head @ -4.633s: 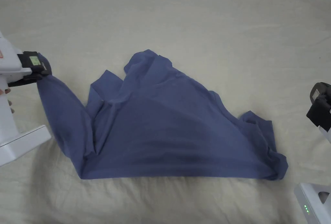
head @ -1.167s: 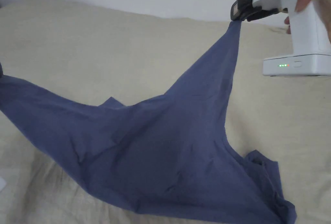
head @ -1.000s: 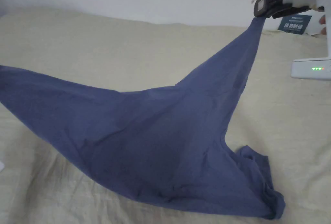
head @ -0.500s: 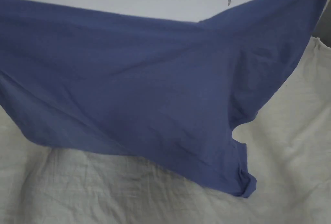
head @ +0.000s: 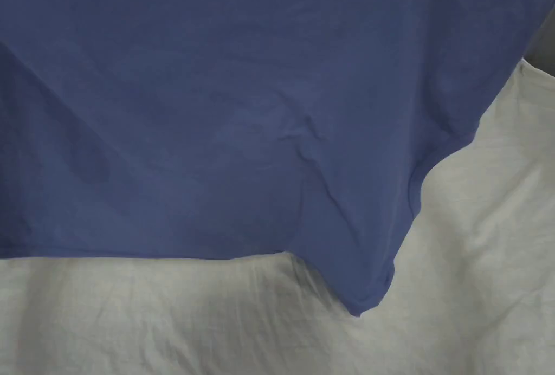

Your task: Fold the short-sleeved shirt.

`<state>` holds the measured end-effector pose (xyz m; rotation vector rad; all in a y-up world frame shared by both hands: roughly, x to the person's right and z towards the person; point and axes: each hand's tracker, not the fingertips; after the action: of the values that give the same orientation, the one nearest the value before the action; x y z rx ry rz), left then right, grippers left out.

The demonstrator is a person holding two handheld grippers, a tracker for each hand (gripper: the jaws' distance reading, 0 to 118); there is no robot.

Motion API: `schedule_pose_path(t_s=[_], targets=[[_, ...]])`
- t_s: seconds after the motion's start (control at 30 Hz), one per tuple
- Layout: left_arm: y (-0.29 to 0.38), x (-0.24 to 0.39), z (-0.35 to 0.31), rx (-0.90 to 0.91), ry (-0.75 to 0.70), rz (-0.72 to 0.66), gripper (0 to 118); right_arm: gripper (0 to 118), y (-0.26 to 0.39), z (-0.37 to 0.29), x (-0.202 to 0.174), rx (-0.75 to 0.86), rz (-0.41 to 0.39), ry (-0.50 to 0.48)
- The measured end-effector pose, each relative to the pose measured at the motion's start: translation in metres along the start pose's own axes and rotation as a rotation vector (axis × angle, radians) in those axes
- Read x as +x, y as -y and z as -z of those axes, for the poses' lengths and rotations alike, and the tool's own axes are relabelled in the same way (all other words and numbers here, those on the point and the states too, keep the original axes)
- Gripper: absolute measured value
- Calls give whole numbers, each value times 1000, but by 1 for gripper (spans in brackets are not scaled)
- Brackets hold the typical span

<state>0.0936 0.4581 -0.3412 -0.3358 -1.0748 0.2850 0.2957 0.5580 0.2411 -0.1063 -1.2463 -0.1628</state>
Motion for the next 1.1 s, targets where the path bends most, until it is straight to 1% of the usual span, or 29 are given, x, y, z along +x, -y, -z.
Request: schedule_pose_path(t_s=[0.03,0.07,0.13,0.2,0.27,0.37,0.43,0.57,0.63,0.7,0.8,0.87,0.93,1.03,1.1], targets=[[-6,5,9,-5,-14,9,0,0,-8,6,-3,10,-17,14],[-12,10,20,-8,-37,17,0,0,-12,9,-15,17,-28,43],[-25,22,41,-2,-59,23,0,0,-26,26,-22,22,-36,58],[-36,36,63,-2,-90,25,0,0,-37,46,-32,27,-62,97],[-43,51,86,5,-142,63,0,0,-47,68,-40,35,-84,138],[-50,76,125,3,-171,84,0,0,-60,107,-42,37,-47,173],[-52,93,154,-10,-212,113,0,0,-69,136,-44,43,-23,213],[-51,126,211,-5,-239,143,0,0,-85,189,-49,74,-29,254],[-50,143,239,5,-259,170,0,0,-89,208,-58,100,-53,283],[-49,157,260,26,-258,182,0,0,-95,225,-63,137,-60,299],[-48,174,283,66,-251,200,0,0,-102,240,-71,203,-45,304],[-50,182,294,96,-262,186,0,0,-108,250,-73,258,-53,318],[-53,183,298,140,-240,147,0,0,-111,255,-76,302,-45,316],[-51,184,308,150,-261,162,0,0,-113,269,-75,314,-20,296],[-43,178,312,157,-260,163,0,0,-105,280,-76,297,-19,284]])
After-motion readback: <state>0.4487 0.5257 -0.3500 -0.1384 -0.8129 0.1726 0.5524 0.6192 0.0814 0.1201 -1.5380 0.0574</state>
